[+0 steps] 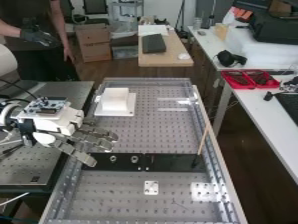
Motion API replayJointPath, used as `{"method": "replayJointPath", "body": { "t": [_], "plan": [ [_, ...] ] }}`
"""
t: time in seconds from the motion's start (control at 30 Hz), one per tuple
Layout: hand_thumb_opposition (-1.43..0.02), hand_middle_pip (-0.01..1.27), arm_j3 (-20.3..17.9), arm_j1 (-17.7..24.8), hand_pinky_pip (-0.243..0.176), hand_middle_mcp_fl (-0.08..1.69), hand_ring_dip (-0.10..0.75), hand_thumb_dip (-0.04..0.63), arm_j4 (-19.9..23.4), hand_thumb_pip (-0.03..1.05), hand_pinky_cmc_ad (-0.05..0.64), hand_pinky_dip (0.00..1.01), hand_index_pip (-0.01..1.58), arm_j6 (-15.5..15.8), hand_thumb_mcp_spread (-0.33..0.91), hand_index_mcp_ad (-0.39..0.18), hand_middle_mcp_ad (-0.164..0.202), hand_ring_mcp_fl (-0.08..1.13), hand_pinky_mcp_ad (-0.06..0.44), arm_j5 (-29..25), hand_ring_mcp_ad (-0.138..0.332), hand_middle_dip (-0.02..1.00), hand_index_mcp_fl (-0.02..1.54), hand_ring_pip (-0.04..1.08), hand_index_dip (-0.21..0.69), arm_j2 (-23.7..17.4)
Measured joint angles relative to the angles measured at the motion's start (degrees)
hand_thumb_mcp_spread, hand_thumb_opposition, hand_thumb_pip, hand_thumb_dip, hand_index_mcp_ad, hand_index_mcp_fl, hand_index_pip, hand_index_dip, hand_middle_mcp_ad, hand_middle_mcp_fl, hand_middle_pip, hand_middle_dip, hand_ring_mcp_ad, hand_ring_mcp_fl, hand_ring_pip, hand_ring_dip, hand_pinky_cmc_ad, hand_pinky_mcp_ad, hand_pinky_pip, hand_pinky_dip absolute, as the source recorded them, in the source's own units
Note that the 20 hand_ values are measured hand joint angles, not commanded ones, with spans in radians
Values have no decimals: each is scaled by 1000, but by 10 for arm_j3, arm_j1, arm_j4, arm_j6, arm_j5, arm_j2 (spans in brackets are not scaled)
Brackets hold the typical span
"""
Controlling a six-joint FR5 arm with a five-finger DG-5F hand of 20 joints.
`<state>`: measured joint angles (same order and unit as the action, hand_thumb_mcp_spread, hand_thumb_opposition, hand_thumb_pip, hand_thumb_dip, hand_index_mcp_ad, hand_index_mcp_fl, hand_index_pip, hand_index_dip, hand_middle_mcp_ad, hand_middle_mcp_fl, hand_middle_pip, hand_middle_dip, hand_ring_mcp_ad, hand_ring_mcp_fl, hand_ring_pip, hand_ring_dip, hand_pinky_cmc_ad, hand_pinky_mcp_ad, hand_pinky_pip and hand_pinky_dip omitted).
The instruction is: Grab the smaller nut and place it in the white container
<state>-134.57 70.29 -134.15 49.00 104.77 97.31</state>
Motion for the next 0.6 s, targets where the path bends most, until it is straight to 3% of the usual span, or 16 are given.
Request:
{"method": "replayJointPath", "body": {
  "t": [0.6],
  "plan": [
    [-850,119,-6,4,2,138,127,204,39,749,346,202,1548,-7,417,-105,16,0,311,-25,127,253,37,87,187,35]
  ]
}}
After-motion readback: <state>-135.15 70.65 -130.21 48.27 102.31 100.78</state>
